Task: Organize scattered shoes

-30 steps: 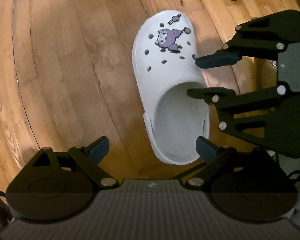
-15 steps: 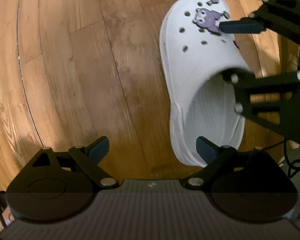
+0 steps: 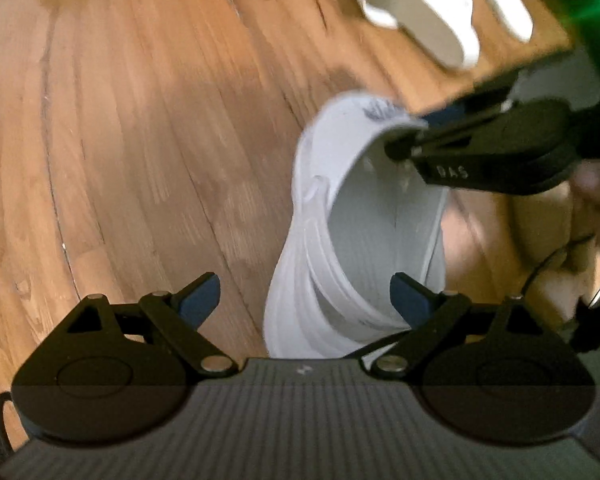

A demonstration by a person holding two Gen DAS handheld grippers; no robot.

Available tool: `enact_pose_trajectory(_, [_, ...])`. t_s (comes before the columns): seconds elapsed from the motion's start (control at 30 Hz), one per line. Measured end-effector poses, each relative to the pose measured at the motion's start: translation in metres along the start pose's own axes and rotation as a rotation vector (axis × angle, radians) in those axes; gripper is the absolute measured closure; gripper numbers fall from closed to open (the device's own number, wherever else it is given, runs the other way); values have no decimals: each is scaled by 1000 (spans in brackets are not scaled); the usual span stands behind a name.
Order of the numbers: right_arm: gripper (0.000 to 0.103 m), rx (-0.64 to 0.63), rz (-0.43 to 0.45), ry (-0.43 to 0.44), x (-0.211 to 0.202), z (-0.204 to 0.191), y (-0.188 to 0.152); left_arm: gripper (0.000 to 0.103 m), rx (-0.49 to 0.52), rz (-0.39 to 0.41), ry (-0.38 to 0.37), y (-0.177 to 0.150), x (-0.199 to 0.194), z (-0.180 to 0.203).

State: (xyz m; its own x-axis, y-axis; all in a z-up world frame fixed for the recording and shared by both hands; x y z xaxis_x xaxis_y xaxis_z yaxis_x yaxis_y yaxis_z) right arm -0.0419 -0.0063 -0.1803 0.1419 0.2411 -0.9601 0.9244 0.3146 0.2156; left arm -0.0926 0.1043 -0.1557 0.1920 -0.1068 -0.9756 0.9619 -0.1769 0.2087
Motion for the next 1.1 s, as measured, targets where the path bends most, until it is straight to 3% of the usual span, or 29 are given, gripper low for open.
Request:
enact_pose_trajectory(0.17, [81, 249, -76, 88, -2, 29, -3, 10, -61, 83, 3, 16, -22, -16])
enact_pose_trajectory(0.23, [82, 314, -88, 108, -4, 38, -6, 10, -115, 159, -52, 31, -36, -20])
enact_pose_trajectory(0.37, [81, 464, -140, 170, -3, 51, -18, 9, -75, 210, -107, 44, -43, 4])
enact_pose_trajectory(0.47, [81, 560, -156, 195, -1, 58, -27, 9, 6, 190, -74, 47, -37, 19])
enact_pose_trajectory(0.63, [81, 819, -254, 339, 4, 66, -56, 9, 64, 177, -49, 57, -32, 27])
enact_pose_trajectory(0.73, [81, 996, -370, 470, 2, 57, -83, 9, 57, 178, -57, 66, -35, 26])
enact_pose_trajectory(0.83, [80, 1102, -449, 574, -8, 39, -108, 6, 44, 157, -114, 75, -29, 28])
enact_pose_trajectory(0.93, [79, 1096, -454, 558, -19, 36, -123, 6, 60, 120, -172, 74, -22, 40])
enact_pose_trajectory(1.03, [59, 1140, -387, 510, -16, 60, -128, 6, 108, 93, -157, 71, -13, 51])
enact_pose_trajectory(1.07, [31, 1121, -364, 487, -16, 68, -126, 6, 127, 87, -143, 70, -10, 53])
enact_pose_trajectory(1.1, [9, 1083, -338, 448, -15, 78, -122, 6, 145, 80, -128, 69, -6, 56])
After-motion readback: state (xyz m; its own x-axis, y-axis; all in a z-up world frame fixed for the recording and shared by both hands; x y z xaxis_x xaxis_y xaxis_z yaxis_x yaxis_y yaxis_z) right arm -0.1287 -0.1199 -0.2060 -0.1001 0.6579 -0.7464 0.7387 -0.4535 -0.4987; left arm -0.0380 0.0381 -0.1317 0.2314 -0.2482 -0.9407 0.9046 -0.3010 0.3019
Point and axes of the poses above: each gripper's, at about its wrist camera, not at the fingertips, and x roughly the way its jaws point, z to its right, y to its top, the point moved 9 cm from there along x, roughly the way its jaws point, and after that the axes turned 4 degrees about x, right-handed, at the moved point
